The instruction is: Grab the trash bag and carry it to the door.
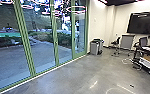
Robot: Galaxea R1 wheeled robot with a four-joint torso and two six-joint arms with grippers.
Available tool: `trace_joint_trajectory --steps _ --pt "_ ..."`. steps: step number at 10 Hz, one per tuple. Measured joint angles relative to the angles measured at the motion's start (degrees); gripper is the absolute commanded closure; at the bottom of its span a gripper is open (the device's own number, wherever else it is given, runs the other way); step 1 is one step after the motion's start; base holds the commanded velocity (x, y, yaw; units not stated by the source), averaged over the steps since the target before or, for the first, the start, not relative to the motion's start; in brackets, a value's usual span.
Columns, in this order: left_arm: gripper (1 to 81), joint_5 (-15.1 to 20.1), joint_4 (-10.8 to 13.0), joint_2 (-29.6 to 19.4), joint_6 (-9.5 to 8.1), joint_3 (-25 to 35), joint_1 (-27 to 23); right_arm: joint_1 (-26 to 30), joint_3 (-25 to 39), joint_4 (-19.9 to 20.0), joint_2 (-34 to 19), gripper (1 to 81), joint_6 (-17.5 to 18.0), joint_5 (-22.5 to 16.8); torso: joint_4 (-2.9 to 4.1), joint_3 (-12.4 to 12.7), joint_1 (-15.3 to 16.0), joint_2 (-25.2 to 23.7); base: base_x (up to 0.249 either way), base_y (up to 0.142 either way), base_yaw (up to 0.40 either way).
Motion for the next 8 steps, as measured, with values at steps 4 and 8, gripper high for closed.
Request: trace_joint_trajectory --steps 4,8 --pt "81.1 0.1 0.0 0.1 0.0 0.1 0.0 0.0 -0.1 0.0 0.0 1.0 0.0 0.0 0.0 0.0 0.0 0.0 0.18 0.0 0.0" --pt "81.1 0.0 0.0 0.0 0.02 0.1 0.0 0.0 -0.1 -0.1 0.1 1.0 0.0 0.0 0.0 0.0 0.0 0.0 0.183 0.0 0.0"
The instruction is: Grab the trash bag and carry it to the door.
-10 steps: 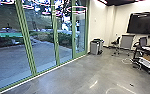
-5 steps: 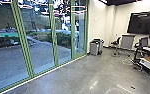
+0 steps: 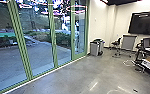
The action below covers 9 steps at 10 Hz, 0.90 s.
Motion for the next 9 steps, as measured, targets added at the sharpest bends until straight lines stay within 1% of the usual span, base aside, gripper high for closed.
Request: trace_joint_trajectory --steps 9 --pt "81.1 0.0 0.0 0.0 0.0 0.0 0.0 0.0 -0.1 0.0 0.0 1.0 0.0 0.0 0.0 0.0 0.0 0.0 0.185 0.0 0.0"
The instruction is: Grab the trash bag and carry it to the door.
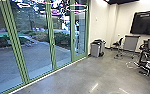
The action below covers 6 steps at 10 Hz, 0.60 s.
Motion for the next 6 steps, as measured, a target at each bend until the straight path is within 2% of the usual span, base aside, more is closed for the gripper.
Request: trace_joint_trajectory --steps 6 --pt "81.1 0.0 0.0 0.0 -0.02 0.0 0.0 0.0 0.0 0.0 0.0 1.0 0.0 0.0 0.0 0.0 0.0 0.0 0.173 0.0 0.0"
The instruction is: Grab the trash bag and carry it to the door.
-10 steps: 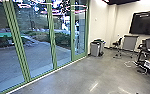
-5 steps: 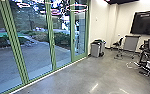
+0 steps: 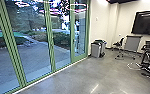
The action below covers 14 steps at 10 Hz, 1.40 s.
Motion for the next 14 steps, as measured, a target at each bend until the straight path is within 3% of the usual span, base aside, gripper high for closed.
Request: trace_joint_trajectory --steps 14 --pt "81.1 0.0 0.0 0.1 0.02 -0.1 0.0 0.0 -0.2 0.0 0.3 1.0 0.0 0.0 0.0 0.0 0.0 0.0 0.156 -0.078 0.0"
